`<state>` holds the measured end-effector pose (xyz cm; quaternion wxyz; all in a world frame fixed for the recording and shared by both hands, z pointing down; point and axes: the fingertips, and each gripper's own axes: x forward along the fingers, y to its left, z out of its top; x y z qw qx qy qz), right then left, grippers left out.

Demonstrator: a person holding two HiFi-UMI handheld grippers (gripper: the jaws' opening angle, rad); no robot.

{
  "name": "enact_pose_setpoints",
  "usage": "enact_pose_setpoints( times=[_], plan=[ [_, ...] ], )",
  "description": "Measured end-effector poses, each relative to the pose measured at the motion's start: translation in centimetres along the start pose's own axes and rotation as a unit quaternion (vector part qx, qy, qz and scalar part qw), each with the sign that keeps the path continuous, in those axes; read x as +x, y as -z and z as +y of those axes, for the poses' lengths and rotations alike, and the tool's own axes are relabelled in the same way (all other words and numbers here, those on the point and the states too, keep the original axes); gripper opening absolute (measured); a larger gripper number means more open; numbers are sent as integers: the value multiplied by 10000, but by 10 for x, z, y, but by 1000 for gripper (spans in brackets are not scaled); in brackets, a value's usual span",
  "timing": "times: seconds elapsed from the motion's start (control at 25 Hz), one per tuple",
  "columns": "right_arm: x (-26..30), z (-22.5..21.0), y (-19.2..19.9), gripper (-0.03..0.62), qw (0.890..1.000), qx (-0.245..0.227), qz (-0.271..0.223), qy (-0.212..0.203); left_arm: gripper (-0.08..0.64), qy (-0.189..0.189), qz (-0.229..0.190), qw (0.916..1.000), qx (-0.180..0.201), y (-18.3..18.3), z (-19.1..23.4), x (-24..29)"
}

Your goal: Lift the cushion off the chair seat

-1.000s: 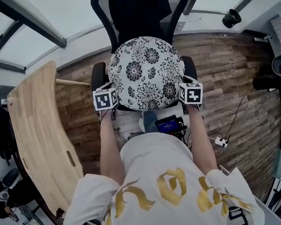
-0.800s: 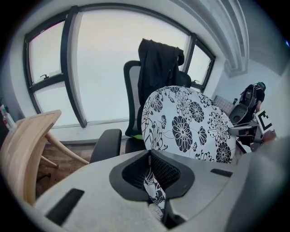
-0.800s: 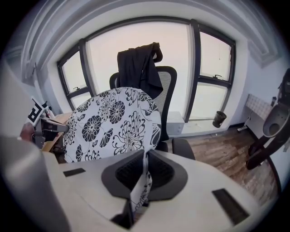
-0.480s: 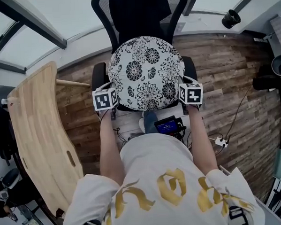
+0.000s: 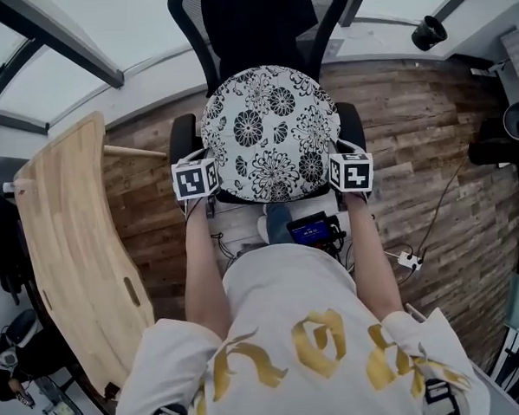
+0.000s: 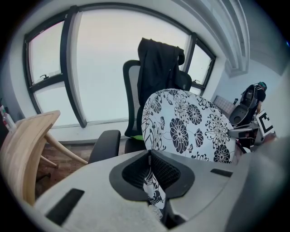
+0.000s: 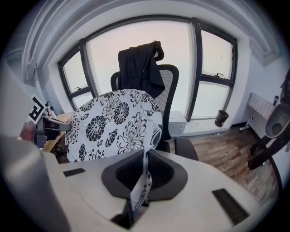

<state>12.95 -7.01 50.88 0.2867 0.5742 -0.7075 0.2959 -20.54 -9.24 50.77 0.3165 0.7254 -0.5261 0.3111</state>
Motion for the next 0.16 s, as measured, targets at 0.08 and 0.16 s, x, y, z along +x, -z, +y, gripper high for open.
enact_pose_setpoints(
  times=[0.08, 0.16],
  plan=[
    [2, -1, -1, 26, 10000, 15, 1, -7, 20, 15, -16, 10000, -6, -2, 0, 1],
    [3, -2, -1, 26, 10000, 46, -3, -14, 20, 25, -24, 10000, -20, -3, 1, 2]
  ],
)
